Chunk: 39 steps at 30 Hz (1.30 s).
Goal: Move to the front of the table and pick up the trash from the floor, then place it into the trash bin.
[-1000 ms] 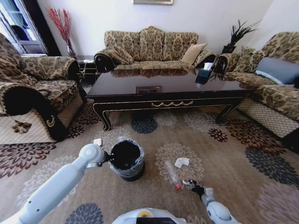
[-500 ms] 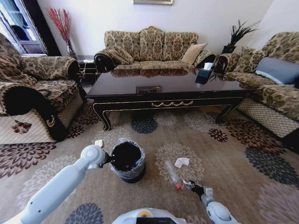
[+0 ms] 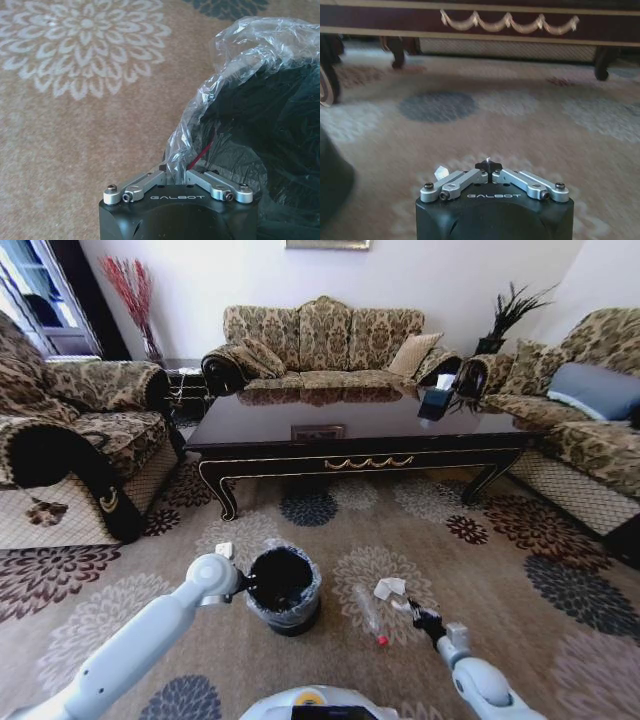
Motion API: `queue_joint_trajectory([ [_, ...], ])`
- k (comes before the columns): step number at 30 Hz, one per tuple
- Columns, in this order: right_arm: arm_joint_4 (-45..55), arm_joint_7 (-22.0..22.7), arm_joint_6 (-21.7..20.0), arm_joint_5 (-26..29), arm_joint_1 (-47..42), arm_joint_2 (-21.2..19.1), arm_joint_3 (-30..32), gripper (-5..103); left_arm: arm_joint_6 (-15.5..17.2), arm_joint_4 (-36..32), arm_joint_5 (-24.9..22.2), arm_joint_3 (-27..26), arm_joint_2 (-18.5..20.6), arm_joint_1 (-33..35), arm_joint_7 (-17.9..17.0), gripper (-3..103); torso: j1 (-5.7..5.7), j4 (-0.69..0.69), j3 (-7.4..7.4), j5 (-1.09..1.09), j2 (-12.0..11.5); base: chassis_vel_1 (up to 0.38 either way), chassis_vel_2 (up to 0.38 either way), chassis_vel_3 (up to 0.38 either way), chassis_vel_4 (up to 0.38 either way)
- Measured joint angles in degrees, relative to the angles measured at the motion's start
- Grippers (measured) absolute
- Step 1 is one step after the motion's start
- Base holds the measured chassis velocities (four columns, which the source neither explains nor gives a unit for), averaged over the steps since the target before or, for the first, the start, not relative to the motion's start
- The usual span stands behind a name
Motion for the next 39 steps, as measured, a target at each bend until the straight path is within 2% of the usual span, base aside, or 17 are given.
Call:
queue_joint_trajectory([
  [8, 12.43, 1.75, -1.01, 1.35, -2.86, -0.52, -0.28, 0, 0.0, -0.04, -0.05, 5.38, -0.86, -3.77, -0.5, 0, 0.0, 0.0, 0.0, 0.02, 0.0, 0.0, 0.0, 0.0, 0.0],
  [13, 18.87, 1.14, -0.32, -1.08, -4.01, -1.29, 0.1, 0, 0.0, 0.21, -0.06, 8.55, -1.8, -5.88, -0.73, 0, 0.0, 0.0, 0.0, 0.01, 0.0, 0.0, 0.0, 0.0, 0.0],
  [16, 22.56, -0.24, 1.35, -4.48, -5.4, -1.65, 0.32, 0, 0.0, 0.66, -0.06, 11.04, -2.6, -7.4, -0.85, 0, 0.0, 0.01, 0.0, 0.01, 0.0, 0.0, 0.0, 0.0, 0.0],
  [18, 23.09, -0.54, 1.92, -6.05, -5.73, -1.65, 0.32, 0, 0.0, 0.85, -0.06, 11.54, -3.0, -7.78, -0.89, 0, 0.0, 0.01, 0.0, 0.02, 0.0, 0.0, 0.0, 0.0, 0.0],
  [19, 23.73, -1.25, 3.13, -9.03, -6.47, -1.64, 0.32, 0, 0.0, 1.18, -0.17, 12.44, -3.97, -8.67, -1.06, 0, 0.0, 0.01, 0.0, 0.02, 0.0, 0.0, 0.0, 0.0, 0.0],
  [23, 24.87, -4.24, 5.28, -15.01, -7.87, -1.06, -0.73, 0, -0.01, 1.52, -0.86, 15.62, -5.97, -11.51, -1.41, 0, 0.0, -0.03, 0.0, 0.02, 0.0, 0.0, 0.0, 0.0, 0.0],
  [29, 25.2, -8.4, 6.23, -16.55, -8.92, -0.6, -1.63, 0, -0.01, 1.75, -1.58, 17.24, -6.46, -13.69, -1.75, 0, 0.0, 0.0, 0.0, 0.02, 0.0, 0.0, 0.0, 0.0, 0.0],
  [37, 25.14, -9.95, 6.77, -16.85, -9.54, -0.61, -1.66, -1, -0.01, 2.01, -2.41, 17.94, -6.49, -15.0, -1.76, 0, 0.0, 0.0, 0.0, 0.01, 0.0, 0.0, 0.0, 0.0, 0.0],
  [39, 25.16, -10.48, 6.77, -16.71, -9.87, -0.61, -1.49, 10, -0.01, 2.01, -2.41, 18.02, -6.69, -14.77, -1.79, 0, 0.0, 0.0, 0.0, 0.02, 0.0, 0.0, 0.0, 0.0, 0.0],
])
